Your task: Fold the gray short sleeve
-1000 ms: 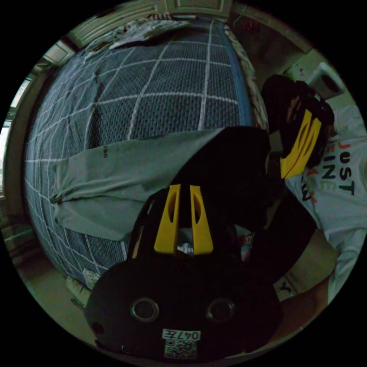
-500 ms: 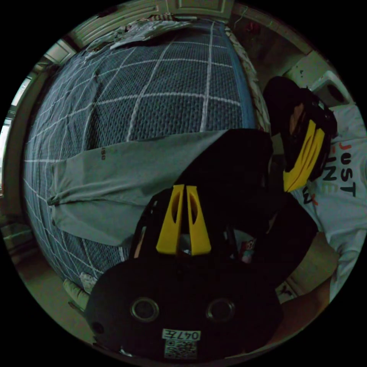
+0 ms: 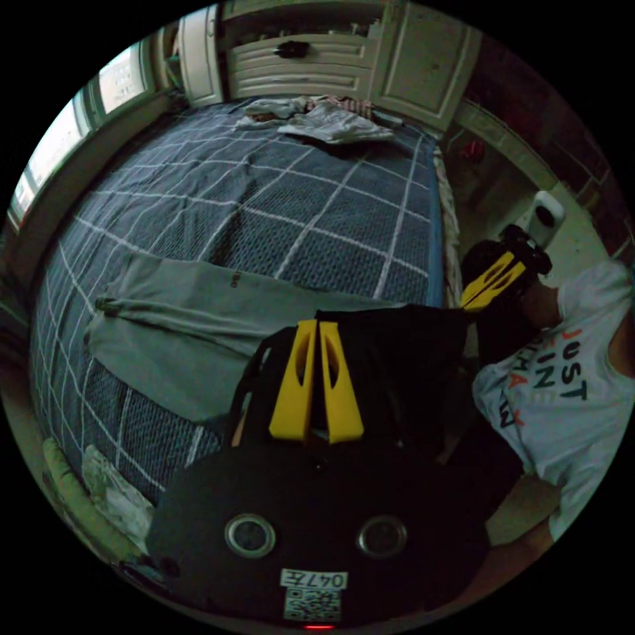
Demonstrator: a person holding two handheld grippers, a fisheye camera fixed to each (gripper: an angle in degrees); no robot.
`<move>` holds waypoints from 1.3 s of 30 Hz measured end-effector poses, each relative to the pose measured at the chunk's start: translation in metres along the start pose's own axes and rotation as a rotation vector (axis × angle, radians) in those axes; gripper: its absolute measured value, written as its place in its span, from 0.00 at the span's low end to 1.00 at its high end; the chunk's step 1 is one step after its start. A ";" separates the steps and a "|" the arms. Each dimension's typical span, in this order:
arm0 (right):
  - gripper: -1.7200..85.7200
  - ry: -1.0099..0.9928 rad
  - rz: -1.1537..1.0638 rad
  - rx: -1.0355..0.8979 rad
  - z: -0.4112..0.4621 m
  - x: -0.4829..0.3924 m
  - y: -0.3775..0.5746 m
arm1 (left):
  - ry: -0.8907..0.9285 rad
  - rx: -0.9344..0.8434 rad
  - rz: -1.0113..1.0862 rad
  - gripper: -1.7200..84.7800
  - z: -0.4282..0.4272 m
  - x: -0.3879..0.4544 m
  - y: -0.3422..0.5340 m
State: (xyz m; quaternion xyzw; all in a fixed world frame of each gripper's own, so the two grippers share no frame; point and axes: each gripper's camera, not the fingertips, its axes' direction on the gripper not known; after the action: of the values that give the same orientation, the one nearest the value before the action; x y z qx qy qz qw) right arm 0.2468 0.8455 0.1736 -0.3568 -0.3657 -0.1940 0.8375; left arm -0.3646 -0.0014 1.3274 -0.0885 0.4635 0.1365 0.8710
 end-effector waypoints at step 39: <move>0.02 0.056 -0.088 -0.199 0.093 -0.110 -0.001 | -0.353 -0.076 -0.352 0.03 0.070 0.088 0.141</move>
State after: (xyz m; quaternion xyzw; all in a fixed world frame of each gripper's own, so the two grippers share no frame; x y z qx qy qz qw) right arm 0.1304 0.9206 0.1360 -0.4161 -0.3364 -0.2758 0.7985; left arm -0.3079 0.1657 1.2892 -0.1753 0.2763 0.0133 0.9449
